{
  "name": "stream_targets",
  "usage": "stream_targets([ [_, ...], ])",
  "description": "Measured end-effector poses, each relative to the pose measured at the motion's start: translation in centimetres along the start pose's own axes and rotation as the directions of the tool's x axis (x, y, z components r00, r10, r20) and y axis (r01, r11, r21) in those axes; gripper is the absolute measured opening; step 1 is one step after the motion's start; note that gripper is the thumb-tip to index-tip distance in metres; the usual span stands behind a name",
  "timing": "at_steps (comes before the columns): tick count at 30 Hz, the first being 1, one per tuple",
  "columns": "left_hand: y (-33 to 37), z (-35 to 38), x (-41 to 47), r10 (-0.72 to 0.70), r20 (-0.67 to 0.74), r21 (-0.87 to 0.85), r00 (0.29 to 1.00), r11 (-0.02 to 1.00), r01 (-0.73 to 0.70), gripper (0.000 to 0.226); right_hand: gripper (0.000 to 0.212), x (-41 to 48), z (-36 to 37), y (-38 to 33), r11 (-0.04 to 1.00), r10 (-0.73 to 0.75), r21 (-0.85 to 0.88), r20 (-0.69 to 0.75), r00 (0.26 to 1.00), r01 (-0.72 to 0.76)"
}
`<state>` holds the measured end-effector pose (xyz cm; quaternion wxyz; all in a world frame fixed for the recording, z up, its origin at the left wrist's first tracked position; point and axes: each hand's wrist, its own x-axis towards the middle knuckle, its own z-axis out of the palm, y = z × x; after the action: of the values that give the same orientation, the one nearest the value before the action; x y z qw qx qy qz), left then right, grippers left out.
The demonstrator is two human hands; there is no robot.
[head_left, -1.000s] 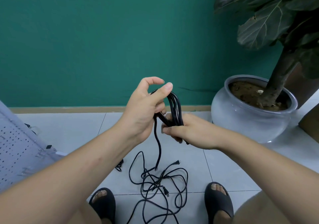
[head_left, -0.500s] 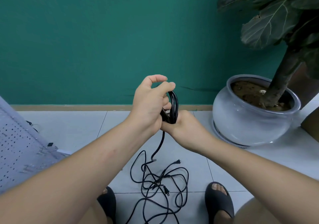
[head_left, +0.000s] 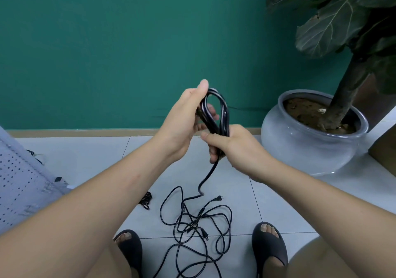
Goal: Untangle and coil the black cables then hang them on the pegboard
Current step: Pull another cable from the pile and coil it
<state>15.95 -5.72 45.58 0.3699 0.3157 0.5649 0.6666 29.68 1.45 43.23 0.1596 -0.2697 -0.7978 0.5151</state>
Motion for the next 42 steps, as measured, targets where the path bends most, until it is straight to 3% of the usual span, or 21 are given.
stream_targets([
  [2, -0.9, 0.1, -0.1, -0.051, 0.048, 0.039, 0.998, 0.998, 0.049, 0.059, 0.048, 0.3, -0.9, -0.1, 0.998, -0.010, 0.067, -0.059, 0.998, 0.014],
  [5, -2.5, 0.5, -0.8, -0.095, 0.157, 0.256, 0.983, 0.965, 0.052, 0.047, 0.048, 1.0, -2.7, 0.2, 0.989, -0.058, 0.130, -0.139, 0.989, 0.077],
  [11, -6.6, 0.3, -2.2, -0.150, 0.295, 0.599, 0.944, 0.798, -0.061, 0.015, 0.044, 1.2, -5.3, 0.2, 0.916, -0.049, 0.370, -0.281, 0.959, 0.155],
  [14, -8.7, 0.1, -2.3, -0.140, 0.267, 0.592, 0.953, 0.805, -0.048, 0.026, 0.045, 1.0, -5.2, -0.1, 0.866, -0.042, 0.466, -0.294, 0.955, 0.181],
  [18, -10.3, 0.8, -1.5, -0.223, 0.119, 0.446, 0.968, 0.883, 0.148, 0.040, 0.046, 0.4, -4.2, -1.1, 0.791, -0.062, 0.565, -0.307, 0.950, 0.234],
  [22, -11.6, 2.3, -2.1, -0.302, 0.174, 0.596, 0.937, 0.790, 0.144, 0.041, 0.046, -0.2, -2.4, -1.7, 0.781, -0.052, 0.577, -0.321, 0.946, 0.239],
  [27, -11.6, 4.9, -4.6, -0.434, 0.340, 0.769, 0.834, 0.638, 0.019, 0.040, 0.045, -0.3, -1.2, -1.9, 0.864, -0.073, 0.428, -0.415, 0.907, 0.265],
  [29, -11.0, 5.6, -5.4, -0.423, 0.372, 0.825, 0.826, 0.559, -0.085, 0.040, 0.051, 0.0, -1.3, -1.7, 0.901, -0.082, 0.342, -0.468, 0.880, 0.266],
  [33, -9.0, 6.2, -6.6, -0.318, 0.437, 0.865, 0.841, 0.406, -0.296, 0.033, 0.056, 0.5, -1.8, -1.3, 0.955, -0.138, 0.145, -0.556, 0.820, 0.260],
  [37, -6.9, 5.8, -7.0, -0.168, 0.502, 0.833, 0.848, 0.359, -0.422, 0.032, 0.052, 1.1, -2.4, -0.4, 0.975, -0.222, -0.141, -0.566, 0.794, 0.172],
  [40, -4.6, 4.1, -6.5, 0.012, 0.555, 0.781, 0.832, 0.337, -0.526, 0.038, 0.053, 1.8, -2.6, 0.2, 0.904, -0.272, -0.422, -0.453, 0.849, 0.065],
  [42, -2.8, 2.9, -6.2, 0.065, 0.538, 0.767, 0.840, 0.376, -0.520, 0.034, 0.060, 2.2, -2.4, 0.5, 0.852, -0.247, -0.523, -0.351, 0.903, 0.030],
])
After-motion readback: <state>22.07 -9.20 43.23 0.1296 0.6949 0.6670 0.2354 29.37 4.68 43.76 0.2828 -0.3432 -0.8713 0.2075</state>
